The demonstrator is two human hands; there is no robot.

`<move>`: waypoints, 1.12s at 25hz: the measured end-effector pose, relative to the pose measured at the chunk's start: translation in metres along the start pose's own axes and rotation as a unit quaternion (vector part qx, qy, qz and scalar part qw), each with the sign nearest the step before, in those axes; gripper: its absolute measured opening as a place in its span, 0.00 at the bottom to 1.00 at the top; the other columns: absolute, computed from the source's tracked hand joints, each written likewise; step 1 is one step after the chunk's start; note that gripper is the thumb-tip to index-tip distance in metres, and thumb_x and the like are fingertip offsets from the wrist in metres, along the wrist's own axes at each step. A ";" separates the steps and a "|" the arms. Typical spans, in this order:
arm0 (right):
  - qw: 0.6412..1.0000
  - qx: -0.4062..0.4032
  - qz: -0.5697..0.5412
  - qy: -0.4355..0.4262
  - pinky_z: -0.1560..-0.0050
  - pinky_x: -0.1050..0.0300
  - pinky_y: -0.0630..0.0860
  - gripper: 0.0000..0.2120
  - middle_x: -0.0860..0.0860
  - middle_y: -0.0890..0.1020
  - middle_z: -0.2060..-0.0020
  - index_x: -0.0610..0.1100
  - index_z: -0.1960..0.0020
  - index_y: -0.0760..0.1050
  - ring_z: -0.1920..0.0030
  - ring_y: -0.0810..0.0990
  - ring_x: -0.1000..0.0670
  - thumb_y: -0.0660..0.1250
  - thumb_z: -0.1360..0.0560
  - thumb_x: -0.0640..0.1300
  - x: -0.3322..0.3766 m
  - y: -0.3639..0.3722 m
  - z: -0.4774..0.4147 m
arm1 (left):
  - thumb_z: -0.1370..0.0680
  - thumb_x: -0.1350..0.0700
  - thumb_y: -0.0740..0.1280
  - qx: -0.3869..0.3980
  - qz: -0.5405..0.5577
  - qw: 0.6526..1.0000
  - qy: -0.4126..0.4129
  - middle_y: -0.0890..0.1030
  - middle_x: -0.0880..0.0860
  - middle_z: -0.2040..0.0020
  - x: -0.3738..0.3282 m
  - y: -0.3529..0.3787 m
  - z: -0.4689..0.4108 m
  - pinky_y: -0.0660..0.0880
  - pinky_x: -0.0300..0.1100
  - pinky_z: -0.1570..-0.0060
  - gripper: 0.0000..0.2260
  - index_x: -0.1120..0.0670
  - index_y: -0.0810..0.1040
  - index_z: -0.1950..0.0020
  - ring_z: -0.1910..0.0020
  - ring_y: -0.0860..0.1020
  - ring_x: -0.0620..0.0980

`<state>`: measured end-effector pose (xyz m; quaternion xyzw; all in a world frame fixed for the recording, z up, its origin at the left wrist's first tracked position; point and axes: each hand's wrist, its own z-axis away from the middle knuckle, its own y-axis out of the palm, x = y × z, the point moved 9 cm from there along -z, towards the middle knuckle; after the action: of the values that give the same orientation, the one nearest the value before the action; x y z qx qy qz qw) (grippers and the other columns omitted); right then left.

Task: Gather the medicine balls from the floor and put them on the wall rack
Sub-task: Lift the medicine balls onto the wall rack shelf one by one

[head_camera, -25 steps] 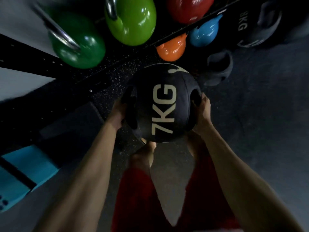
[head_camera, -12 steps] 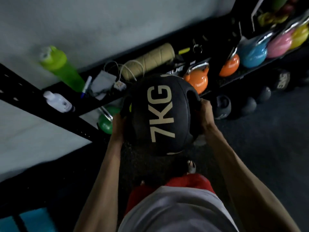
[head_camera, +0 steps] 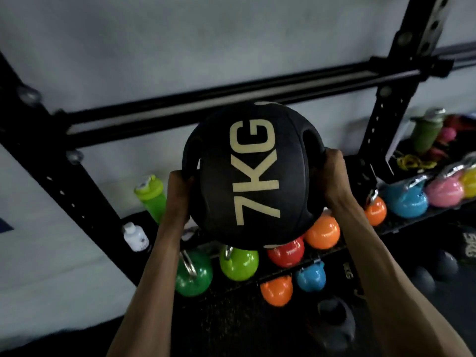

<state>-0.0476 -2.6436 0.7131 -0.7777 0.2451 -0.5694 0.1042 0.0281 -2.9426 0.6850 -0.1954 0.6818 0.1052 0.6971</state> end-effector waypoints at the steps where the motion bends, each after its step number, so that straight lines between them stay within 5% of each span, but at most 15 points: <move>1: 1.000 0.002 -0.004 -0.007 0.76 0.66 0.60 0.19 0.50 0.70 0.75 0.45 0.71 0.64 0.74 0.65 0.55 0.66 0.24 0.34 0.009 -0.001 -0.010 | 0.35 0.50 0.58 -0.018 0.011 1.000 0.017 0.74 0.54 0.64 -0.014 -0.008 -0.009 0.72 0.52 0.55 0.05 0.47 0.72 0.68 0.57 0.71 0.52; 3: 1.000 0.015 -0.019 -0.006 0.79 0.67 0.59 0.19 0.49 0.69 0.74 0.44 0.71 0.64 0.74 0.65 0.52 0.65 0.24 0.34 0.037 -0.002 -0.024 | 0.33 0.55 0.59 -0.069 -0.003 0.996 0.052 0.71 0.55 0.72 -0.040 -0.026 -0.016 0.63 0.49 0.64 0.12 0.54 0.71 0.77 0.66 0.67 0.51; 6: 0.997 0.020 -0.047 -0.052 0.84 0.68 0.59 0.20 0.49 0.66 0.76 0.41 0.71 0.63 0.76 0.64 0.54 0.63 0.23 0.31 0.096 -0.005 -0.043 | 0.32 0.56 0.62 -0.107 -0.044 0.985 0.126 0.72 0.60 0.68 -0.078 -0.053 -0.027 0.64 0.48 0.66 0.17 0.72 0.72 0.65 0.66 0.69 0.52; 12: 0.979 0.060 -0.085 -0.175 0.77 0.64 0.62 0.22 0.51 0.65 0.76 0.44 0.72 0.61 0.79 0.63 0.55 0.63 0.23 0.30 0.192 0.025 -0.083 | 0.31 0.54 0.63 -0.200 -0.035 0.961 0.186 0.77 0.65 0.65 -0.147 -0.121 -0.024 0.71 0.49 0.63 0.18 0.71 0.74 0.61 0.63 0.74 0.54; 16: 0.955 0.068 -0.119 -0.262 0.81 0.69 0.58 0.23 0.51 0.64 0.75 0.44 0.72 0.58 0.75 0.60 0.55 0.63 0.22 0.32 0.266 0.057 -0.106 | 0.38 0.48 0.62 -0.251 0.050 0.950 0.181 0.75 0.55 0.71 -0.182 -0.161 -0.027 0.71 0.51 0.56 0.12 0.56 0.69 0.67 0.62 0.72 0.53; 20: 0.926 0.076 -0.176 -0.324 0.80 0.70 0.60 0.25 0.53 0.64 0.76 0.48 0.71 0.58 0.81 0.66 0.59 0.62 0.22 0.29 0.317 0.107 -0.128 | 0.22 0.63 0.63 -0.311 -0.003 0.919 0.240 0.71 0.54 0.72 -0.208 -0.209 -0.042 0.69 0.41 0.67 0.16 0.57 0.68 0.69 0.76 0.70 0.43; 24: 0.907 0.117 -0.213 -0.343 0.73 0.71 0.61 0.22 0.54 0.68 0.73 0.50 0.69 0.62 0.78 0.68 0.62 0.62 0.22 0.32 0.341 0.157 -0.141 | 0.19 0.63 0.63 -0.351 -0.031 0.910 0.219 0.74 0.57 0.70 -0.203 -0.243 -0.064 0.70 0.34 0.77 0.11 0.62 0.75 0.61 0.80 0.72 0.40; 28: 0.887 0.135 -0.297 -0.327 0.61 0.51 0.74 0.08 0.49 0.78 0.62 0.47 0.57 0.73 0.62 0.75 0.53 0.62 0.26 0.51 0.334 0.199 -0.149 | 0.19 0.62 0.64 -0.369 -0.064 0.902 0.217 0.78 0.62 0.63 -0.186 -0.266 -0.083 0.75 0.42 0.65 0.10 0.69 0.78 0.52 0.69 0.77 0.50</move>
<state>-0.1622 -2.9637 0.9532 -0.9348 -0.1247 -0.3145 0.1084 0.0531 -3.1944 0.9038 -0.4995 0.7149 0.2593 0.4149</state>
